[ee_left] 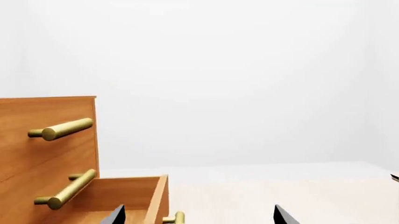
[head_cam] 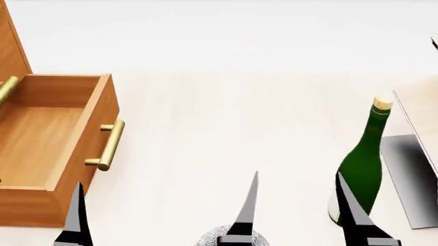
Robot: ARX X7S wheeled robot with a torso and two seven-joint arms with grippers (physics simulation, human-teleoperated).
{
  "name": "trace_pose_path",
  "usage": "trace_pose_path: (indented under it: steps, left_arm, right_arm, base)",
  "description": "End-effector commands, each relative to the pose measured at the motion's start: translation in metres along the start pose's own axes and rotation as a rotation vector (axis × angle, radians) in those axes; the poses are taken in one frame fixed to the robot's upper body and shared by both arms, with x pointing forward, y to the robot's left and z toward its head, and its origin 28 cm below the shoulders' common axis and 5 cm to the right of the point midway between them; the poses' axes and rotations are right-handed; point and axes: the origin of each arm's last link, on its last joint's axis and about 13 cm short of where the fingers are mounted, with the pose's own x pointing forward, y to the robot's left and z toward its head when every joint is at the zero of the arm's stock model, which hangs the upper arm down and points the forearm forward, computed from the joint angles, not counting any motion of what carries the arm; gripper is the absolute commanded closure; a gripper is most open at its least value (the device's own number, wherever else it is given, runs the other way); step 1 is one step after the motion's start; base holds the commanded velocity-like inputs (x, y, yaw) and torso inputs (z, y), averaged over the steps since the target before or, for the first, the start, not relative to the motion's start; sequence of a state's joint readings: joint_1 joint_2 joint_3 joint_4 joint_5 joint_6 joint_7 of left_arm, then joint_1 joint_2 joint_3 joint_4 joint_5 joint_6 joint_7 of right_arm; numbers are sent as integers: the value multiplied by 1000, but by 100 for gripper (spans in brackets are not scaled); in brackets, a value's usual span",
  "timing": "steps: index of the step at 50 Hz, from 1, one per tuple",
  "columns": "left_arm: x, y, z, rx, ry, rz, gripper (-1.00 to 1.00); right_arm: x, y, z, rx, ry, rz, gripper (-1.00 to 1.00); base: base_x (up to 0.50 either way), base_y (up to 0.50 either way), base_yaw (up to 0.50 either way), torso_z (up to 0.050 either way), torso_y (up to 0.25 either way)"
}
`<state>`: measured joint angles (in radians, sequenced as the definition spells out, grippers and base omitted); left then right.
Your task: Put the bowl in the bottom drawer of the cabinet and close it.
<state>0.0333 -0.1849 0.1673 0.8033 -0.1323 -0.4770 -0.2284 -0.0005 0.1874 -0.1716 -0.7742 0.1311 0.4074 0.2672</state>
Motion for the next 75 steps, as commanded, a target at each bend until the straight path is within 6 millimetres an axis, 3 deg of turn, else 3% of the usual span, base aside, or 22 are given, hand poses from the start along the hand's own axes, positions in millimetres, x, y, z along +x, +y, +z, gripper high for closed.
trace_pose_path:
  steps: [1, 46, 75]
  left_arm:
    - [-1, 1, 5, -25, -35, -8, -100]
    - [0, 1, 6, -27, -22, 8, -100]
    - [0, 0, 6, -32, -8, -5, -100]
  right_arm:
    - [3, 0, -2, -33, -10, 27, -100]
    - [3, 1, -4, 10, -1, 22, -100]
    - [2, 0, -4, 49, 3, -1, -100]
  base:
    - [0, 500, 0, 0, 0]
    - [0, 499, 0, 0, 0]
    - [0, 0, 0, 43, 0]
